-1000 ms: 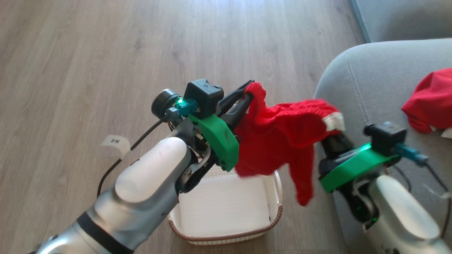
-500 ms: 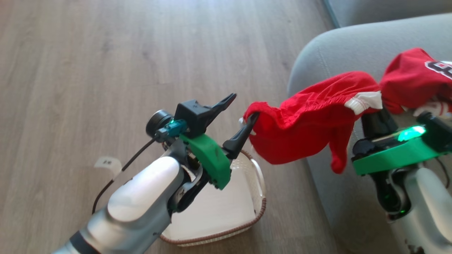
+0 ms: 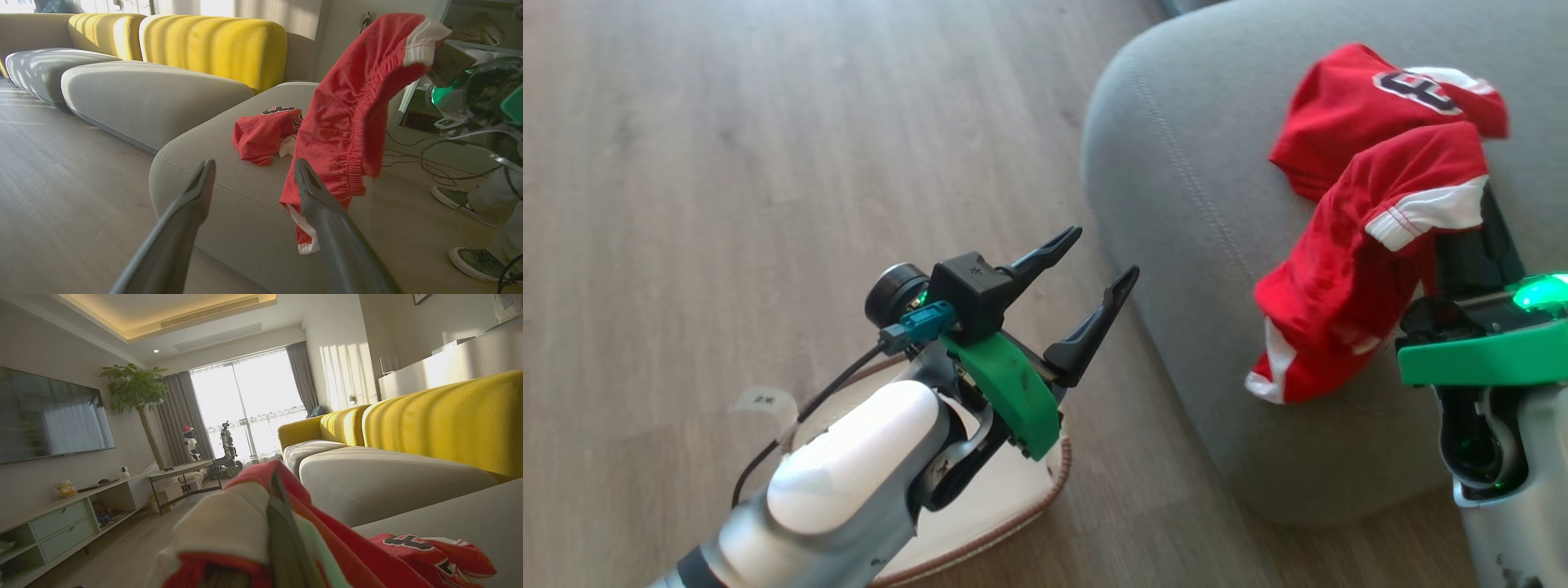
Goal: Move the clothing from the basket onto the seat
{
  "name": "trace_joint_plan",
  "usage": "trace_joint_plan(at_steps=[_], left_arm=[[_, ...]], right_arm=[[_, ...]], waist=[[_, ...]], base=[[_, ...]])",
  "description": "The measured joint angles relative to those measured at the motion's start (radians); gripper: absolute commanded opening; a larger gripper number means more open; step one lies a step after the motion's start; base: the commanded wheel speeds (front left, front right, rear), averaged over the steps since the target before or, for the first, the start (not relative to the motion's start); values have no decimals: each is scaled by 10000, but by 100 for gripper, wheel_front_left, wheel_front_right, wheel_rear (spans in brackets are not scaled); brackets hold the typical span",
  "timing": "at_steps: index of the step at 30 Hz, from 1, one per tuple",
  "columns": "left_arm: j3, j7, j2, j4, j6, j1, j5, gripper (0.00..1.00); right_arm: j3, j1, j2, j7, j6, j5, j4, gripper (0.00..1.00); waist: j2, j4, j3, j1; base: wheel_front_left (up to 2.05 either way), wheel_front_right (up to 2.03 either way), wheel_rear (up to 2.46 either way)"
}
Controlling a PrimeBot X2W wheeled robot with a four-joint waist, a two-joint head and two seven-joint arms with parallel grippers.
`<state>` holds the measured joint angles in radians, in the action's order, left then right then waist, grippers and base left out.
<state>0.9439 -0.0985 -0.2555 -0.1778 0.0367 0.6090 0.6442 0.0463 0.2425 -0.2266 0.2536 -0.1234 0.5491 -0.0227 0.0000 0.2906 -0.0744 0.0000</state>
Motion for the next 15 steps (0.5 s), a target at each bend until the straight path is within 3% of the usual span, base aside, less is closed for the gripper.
trace_joint_plan(at_steps=[15], left_arm=[[90,-58,-257,75,42,14,-178,100]], right_arm=[[33,-304,77,17,0,48,-861,0]], waist=[[0,1602,-575,0]], base=[[0,0,0]])
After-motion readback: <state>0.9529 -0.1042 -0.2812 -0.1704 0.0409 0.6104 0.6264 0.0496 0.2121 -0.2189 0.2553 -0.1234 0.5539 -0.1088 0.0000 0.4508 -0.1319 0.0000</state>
